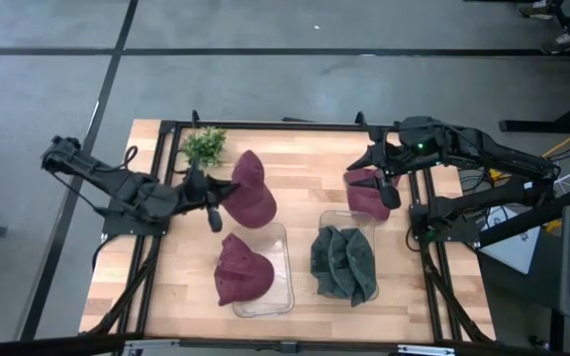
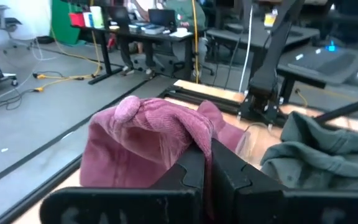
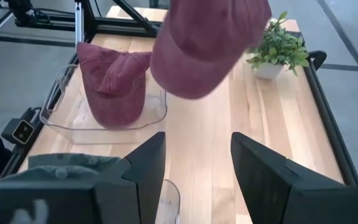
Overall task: Pick & Place hat
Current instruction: Put the left pink cap into the left transparent bin
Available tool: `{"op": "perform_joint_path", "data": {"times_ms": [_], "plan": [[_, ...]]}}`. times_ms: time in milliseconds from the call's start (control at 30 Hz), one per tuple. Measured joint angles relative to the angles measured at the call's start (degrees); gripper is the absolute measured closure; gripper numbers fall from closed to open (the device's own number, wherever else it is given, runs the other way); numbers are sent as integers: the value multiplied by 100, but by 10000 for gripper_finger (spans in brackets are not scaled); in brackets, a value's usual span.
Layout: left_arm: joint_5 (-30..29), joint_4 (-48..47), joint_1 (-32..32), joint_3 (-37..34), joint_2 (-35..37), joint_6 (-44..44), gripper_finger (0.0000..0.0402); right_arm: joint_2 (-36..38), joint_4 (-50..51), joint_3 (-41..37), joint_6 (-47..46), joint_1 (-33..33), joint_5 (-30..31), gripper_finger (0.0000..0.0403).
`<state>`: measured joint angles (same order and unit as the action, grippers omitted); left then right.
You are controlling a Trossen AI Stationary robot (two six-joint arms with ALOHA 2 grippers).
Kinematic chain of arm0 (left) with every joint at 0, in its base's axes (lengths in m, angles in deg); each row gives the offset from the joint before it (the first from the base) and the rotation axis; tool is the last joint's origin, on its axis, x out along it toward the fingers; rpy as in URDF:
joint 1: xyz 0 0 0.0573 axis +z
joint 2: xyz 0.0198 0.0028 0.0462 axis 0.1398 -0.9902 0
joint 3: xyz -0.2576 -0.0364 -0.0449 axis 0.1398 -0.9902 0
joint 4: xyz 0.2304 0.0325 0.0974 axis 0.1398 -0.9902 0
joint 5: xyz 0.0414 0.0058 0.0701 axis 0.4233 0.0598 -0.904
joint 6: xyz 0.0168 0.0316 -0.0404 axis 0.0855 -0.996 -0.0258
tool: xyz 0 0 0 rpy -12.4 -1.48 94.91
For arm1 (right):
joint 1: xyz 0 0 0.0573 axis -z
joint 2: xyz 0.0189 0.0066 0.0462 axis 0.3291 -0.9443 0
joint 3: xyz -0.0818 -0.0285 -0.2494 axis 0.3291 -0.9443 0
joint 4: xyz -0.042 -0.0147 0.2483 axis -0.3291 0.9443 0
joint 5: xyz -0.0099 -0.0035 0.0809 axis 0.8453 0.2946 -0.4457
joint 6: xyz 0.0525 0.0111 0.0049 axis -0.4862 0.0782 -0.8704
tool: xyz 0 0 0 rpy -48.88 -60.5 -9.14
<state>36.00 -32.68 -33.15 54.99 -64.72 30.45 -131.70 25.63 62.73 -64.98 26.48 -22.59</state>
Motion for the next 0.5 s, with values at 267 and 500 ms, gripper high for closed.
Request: {"op": "perform_joint_path", "data": {"times_ms": [267,500], "plan": [[-1317,801,-1049,2,-488,282,398,0,125,0,51,2,-10,221],[-1863,1708,-1619,2,-1080,272,398,0,128,0,215,2,-12,221]]}}
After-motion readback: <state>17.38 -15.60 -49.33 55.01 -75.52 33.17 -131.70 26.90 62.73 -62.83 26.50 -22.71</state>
